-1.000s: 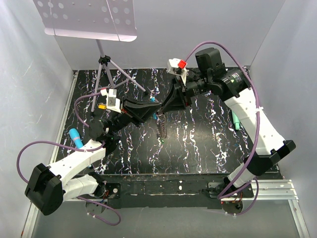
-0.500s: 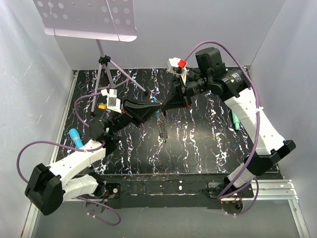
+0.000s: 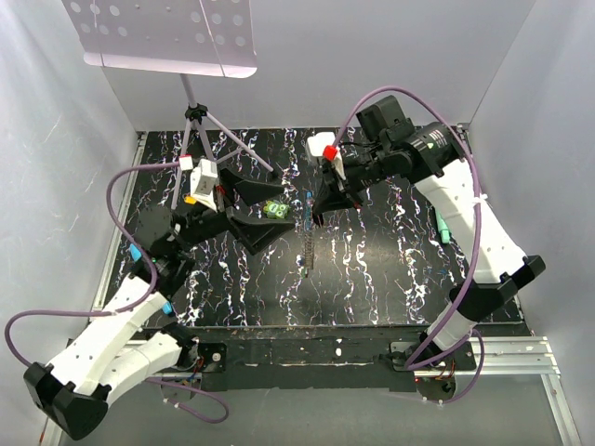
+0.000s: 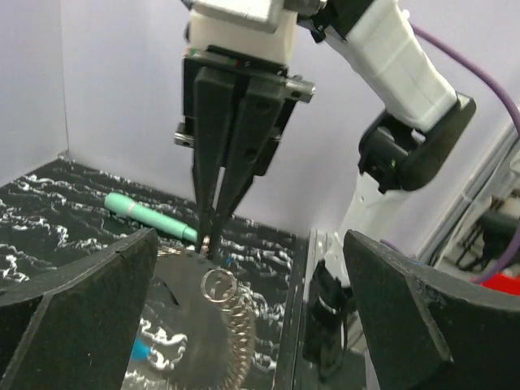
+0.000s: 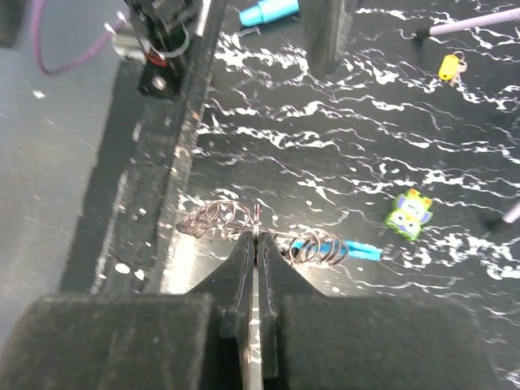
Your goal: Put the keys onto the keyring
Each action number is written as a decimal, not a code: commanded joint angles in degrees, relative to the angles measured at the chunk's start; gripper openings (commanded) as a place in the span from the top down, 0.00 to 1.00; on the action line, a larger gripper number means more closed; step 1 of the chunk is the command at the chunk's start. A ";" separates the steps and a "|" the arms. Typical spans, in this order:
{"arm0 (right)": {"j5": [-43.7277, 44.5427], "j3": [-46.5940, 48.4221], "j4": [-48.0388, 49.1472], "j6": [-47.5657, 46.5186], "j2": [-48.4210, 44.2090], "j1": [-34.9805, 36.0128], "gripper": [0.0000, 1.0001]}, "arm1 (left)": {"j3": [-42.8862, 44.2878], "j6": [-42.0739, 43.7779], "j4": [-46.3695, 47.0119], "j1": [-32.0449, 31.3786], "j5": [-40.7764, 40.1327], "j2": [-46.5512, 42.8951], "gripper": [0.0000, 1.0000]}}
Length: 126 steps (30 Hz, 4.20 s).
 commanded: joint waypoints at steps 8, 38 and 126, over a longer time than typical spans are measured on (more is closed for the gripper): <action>11.85 2.89 -17.89 -15.84 1.93 3.81 0.99 | 13.71 35.60 -39.27 0.41 10.42 5.98 0.22; 8.95 4.38 -17.98 -13.47 3.78 3.90 0.99 | 9.48 46.88 -26.26 -6.62 -1.18 11.52 0.71; -13.11 0.95 22.63 29.51 -1.59 -2.95 0.75 | -6.69 -12.53 36.50 -3.46 -12.78 8.80 1.00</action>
